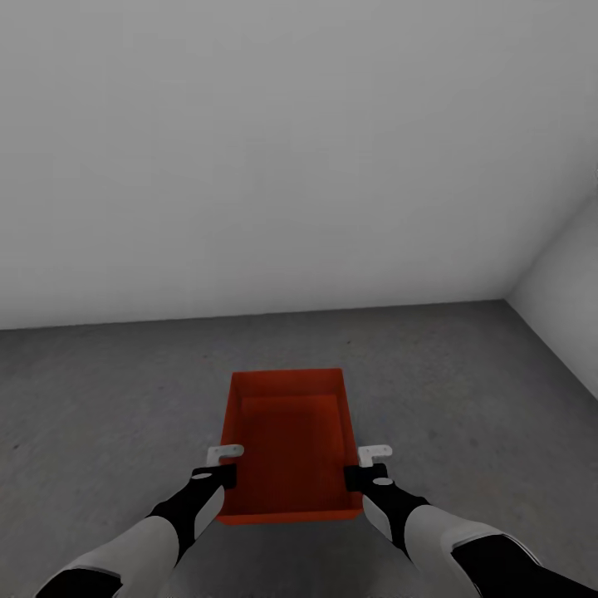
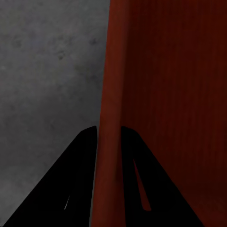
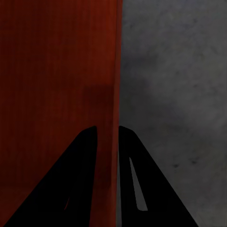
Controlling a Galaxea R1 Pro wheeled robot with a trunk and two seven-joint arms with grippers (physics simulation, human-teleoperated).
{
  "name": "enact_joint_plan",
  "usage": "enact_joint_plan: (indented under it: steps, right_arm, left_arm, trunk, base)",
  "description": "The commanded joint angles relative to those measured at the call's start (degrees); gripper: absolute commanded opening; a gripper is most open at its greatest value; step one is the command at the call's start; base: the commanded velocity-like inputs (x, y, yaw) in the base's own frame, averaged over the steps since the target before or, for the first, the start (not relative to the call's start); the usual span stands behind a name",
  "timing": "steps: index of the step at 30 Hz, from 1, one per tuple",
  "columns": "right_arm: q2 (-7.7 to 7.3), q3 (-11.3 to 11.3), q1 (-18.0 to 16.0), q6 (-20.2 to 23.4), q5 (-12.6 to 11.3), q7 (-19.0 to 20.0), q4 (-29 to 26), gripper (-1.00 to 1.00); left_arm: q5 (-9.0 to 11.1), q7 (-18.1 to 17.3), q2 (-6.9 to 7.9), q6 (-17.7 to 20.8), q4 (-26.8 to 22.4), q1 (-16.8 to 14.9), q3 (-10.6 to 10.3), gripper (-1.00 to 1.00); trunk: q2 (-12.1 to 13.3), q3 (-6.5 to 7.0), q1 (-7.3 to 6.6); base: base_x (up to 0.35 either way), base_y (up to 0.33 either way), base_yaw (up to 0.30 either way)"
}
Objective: Move the two storage containers from the living room to the garage. In the garage, place one container on the floor and stack the other container on top of it (either order is fine).
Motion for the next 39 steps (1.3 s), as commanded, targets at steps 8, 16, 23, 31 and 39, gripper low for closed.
enact_joint_plan:
  steps: [8,16,23,31,39]
  right_arm:
    - [-0.21,-0.6,0.0,-0.3,-0.6,-0.2,0.0,-1.00]
    - [-0.18,-0.7,0.0,-0.3,-0.7,-0.2,0.0,-1.00]
    - [-0.22,-0.7,0.0,-0.3,-0.7,-0.3,0.0,-1.00]
    - [-0.23,-0.7,0.0,-0.3,-0.7,-0.3,0.0,-1.00]
    - [-0.24,-0.6,0.0,-0.3,-0.6,-0.2,0.0,-1.00]
  left_arm:
    - [-0.2,0.8,1.13,0.4,-0.1,0.0,1.3,-1.00]
    - [-0.1,0.8,1.13,0.4,-0.1,0.0,1.3,-1.00]
    - [-0.2,0.8,1.11,0.4,-0.1,0.0,1.3,-1.00]
    - [-0.2,0.8,1.11,0.4,-0.1,0.0,1.3,-1.00]
    - [-0.2,0.8,1.12,0.4,-0.1,0.0,1.3,-1.00]
  trunk:
    - [0.0,-0.53,-0.01]
    - [0.0,-1.13,-0.01]
    - [0.0,-1.74,-0.01]
    - [0.0,-2.44,-0.01]
    - [-2.4,-3.77,1.31]
  base:
    - [0.000,0.000,0.129]
    - [0.000,0.000,0.117]
    - [0.000,0.000,0.069]
    - [0.000,0.000,0.043]
    - [0.000,0.000,0.002]
